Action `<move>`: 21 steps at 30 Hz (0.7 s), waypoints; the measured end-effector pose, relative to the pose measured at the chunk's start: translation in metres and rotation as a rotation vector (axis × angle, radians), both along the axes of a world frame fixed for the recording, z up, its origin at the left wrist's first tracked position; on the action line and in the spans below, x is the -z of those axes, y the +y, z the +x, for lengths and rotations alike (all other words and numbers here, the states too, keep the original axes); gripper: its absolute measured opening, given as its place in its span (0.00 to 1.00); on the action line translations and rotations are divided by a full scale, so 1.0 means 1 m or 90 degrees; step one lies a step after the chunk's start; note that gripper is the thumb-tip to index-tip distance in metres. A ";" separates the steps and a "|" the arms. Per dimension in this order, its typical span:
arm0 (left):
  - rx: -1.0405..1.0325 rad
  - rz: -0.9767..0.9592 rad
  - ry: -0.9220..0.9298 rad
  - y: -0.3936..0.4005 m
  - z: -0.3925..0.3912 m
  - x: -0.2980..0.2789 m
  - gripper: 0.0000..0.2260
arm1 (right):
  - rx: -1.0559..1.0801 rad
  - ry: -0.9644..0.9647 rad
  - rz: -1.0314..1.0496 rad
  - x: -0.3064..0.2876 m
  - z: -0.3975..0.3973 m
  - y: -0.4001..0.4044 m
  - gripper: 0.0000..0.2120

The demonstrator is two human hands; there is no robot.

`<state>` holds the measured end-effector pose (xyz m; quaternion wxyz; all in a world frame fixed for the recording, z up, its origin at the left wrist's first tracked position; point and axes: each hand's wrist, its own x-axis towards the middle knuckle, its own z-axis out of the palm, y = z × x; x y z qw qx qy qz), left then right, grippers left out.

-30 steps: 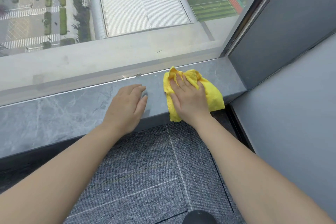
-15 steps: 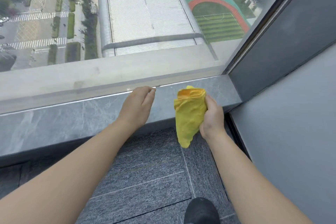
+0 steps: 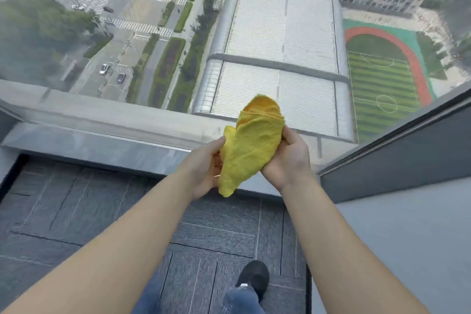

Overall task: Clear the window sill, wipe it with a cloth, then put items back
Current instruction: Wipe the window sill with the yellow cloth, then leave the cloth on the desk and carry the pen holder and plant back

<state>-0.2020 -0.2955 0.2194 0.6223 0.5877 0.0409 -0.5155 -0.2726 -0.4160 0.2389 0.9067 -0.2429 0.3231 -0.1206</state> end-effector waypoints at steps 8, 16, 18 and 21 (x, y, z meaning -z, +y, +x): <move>-0.276 0.128 -0.305 0.147 0.029 -0.129 0.11 | -0.343 0.112 -0.191 -0.117 0.044 0.102 0.22; -0.412 0.246 -0.460 0.368 0.002 -0.218 0.11 | -0.634 0.099 -0.282 -0.173 0.086 0.302 0.05; -0.476 0.284 -0.462 0.422 -0.012 -0.232 0.11 | -0.693 0.063 -0.277 -0.184 0.091 0.357 0.05; -0.600 0.338 -0.459 0.495 -0.040 -0.249 0.12 | -0.783 -0.024 -0.291 -0.201 0.094 0.440 0.09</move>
